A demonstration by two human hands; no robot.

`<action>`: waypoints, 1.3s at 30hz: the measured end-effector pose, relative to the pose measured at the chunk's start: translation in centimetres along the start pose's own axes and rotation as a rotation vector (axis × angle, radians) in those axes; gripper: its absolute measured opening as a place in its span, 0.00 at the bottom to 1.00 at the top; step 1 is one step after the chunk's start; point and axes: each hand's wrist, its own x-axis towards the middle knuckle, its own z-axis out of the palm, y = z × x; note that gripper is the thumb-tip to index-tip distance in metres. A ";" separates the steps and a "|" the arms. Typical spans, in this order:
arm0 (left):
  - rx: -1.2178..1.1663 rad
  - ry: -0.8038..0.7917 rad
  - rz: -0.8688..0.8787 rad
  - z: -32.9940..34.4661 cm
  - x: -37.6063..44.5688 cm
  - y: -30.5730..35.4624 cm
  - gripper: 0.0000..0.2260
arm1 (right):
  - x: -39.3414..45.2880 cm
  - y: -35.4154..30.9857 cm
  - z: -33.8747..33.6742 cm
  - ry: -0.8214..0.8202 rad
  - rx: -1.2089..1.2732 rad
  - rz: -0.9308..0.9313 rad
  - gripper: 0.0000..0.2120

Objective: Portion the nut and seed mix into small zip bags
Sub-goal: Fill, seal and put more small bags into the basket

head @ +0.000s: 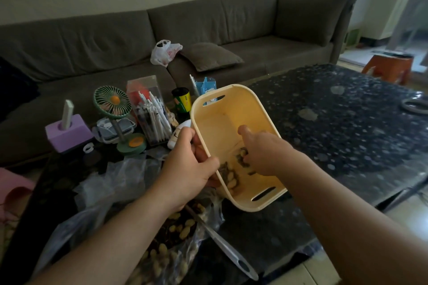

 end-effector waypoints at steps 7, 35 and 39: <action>0.043 -0.004 0.012 0.0 -0.2 -0.3 0.18 | -0.5 -0.6 0.6 -0.251 0.005 0.017 0.45; -0.482 -0.076 -0.380 3.4 1.9 -0.2 0.11 | -1.6 -0.6 -0.2 0.167 0.440 -0.044 0.07; -0.351 -0.115 -0.283 0.7 0.5 -0.8 0.08 | -1.9 -2.7 -0.5 0.319 0.282 -0.095 0.09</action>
